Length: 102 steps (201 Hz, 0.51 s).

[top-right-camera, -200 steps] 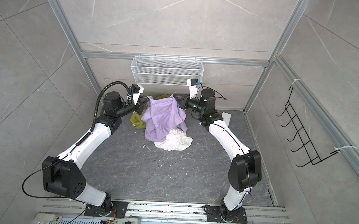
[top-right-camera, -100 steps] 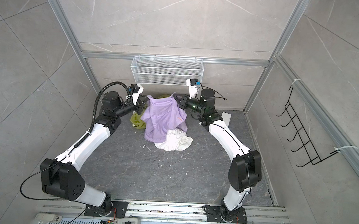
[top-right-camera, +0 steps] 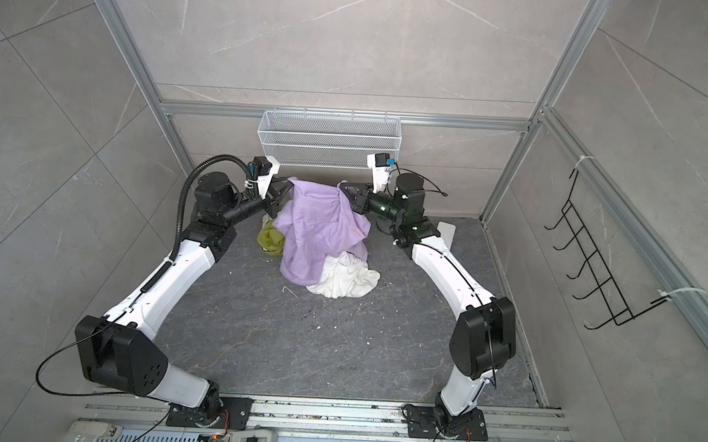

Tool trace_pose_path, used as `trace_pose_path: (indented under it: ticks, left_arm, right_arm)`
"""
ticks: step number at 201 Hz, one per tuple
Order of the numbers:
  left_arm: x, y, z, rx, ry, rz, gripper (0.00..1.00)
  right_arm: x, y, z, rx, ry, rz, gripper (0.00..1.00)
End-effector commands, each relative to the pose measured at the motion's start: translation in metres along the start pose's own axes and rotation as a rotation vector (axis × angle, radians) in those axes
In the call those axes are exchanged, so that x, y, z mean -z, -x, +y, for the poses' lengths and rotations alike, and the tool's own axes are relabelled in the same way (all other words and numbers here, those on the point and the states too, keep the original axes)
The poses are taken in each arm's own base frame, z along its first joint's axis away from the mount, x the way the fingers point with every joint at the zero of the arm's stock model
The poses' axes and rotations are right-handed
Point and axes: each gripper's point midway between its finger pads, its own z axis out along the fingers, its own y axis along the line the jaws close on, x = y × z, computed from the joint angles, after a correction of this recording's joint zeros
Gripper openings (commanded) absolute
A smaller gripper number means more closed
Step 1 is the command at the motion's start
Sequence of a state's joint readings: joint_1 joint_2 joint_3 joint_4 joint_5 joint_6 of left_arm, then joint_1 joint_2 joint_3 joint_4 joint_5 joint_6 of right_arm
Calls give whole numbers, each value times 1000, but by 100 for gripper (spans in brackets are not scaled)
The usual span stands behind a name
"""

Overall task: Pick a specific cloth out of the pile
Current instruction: 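Raise both grippers holding the lavender T-shirt, spreading it between them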

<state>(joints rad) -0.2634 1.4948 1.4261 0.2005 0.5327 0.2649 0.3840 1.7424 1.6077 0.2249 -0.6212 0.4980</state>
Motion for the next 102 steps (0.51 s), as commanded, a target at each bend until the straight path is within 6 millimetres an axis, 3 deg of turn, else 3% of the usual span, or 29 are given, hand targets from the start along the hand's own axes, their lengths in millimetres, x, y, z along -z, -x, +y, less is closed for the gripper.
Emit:
trace_pose_path:
  ticks: [1,102]
  left_arm:
    - [14,60,2,-100,19,-129,0]
    - [19,84,-7,-139,8,-175,0]
  right_arm:
    - [10,28,29,56,37,-51,0]
    - [23,43,49,97,49,-76,0]
